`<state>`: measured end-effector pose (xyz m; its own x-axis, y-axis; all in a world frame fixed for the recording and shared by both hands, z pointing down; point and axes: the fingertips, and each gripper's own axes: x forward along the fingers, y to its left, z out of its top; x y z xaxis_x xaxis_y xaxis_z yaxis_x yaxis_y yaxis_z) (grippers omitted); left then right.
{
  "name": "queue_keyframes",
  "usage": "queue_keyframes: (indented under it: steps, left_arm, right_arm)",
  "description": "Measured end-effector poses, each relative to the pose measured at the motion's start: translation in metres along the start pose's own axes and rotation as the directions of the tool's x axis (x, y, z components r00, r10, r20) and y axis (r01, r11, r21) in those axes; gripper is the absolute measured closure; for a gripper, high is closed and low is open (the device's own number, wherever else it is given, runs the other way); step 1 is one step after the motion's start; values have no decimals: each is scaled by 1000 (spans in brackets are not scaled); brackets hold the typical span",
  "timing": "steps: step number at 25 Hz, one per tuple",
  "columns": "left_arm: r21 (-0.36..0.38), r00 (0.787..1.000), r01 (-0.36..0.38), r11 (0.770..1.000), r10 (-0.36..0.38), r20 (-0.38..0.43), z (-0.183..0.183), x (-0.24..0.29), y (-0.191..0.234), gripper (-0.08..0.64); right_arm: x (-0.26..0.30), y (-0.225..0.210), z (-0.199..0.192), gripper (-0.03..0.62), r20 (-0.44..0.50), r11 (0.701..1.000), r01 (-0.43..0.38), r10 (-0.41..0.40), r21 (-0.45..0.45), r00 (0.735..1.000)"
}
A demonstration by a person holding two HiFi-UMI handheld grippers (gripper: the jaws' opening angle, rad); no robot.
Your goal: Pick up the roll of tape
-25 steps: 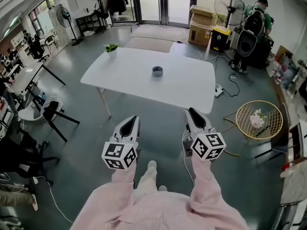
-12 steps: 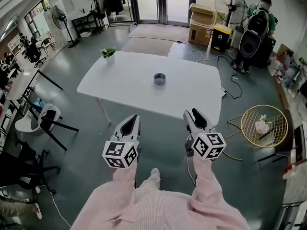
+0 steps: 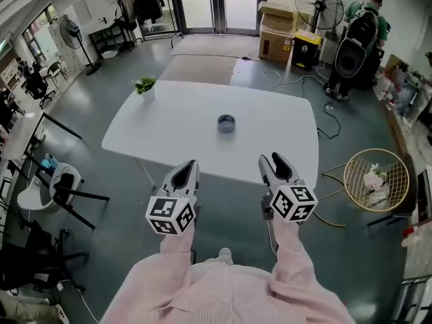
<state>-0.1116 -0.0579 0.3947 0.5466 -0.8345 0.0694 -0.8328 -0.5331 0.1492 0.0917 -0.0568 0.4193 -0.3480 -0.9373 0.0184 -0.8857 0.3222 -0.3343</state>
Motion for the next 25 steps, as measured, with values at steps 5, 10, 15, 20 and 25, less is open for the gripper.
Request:
queue_keyframes:
  steps: [5, 10, 15, 20, 25]
  left_arm:
    - [-16, 1000, 26, 1000, -26, -11, -6, 30, 17, 560]
    - [-39, 999, 33, 999, -34, -24, -10, 52, 29, 560]
    - [-60, 999, 23, 998, -26, -44, -17, 79, 46, 560]
    - [-79, 997, 2, 997, -8, -74, -22, 116, 70, 560]
    - [-117, 993, -18, 993, 4, -120, -34, 159, 93, 560]
  right_arm:
    - [28, -13, -3, 430, -6, 999, 23, -23, 34, 1000]
    - [50, -24, -6, 430, -36, 998, 35, -34, 45, 999]
    - [84, -42, -8, 430, -55, 997, 41, -37, 67, 998]
    - [130, -62, -13, 431, -93, 995, 32, -22, 98, 995]
    - [180, -85, -24, 431, -158, 991, 23, -2, 131, 987]
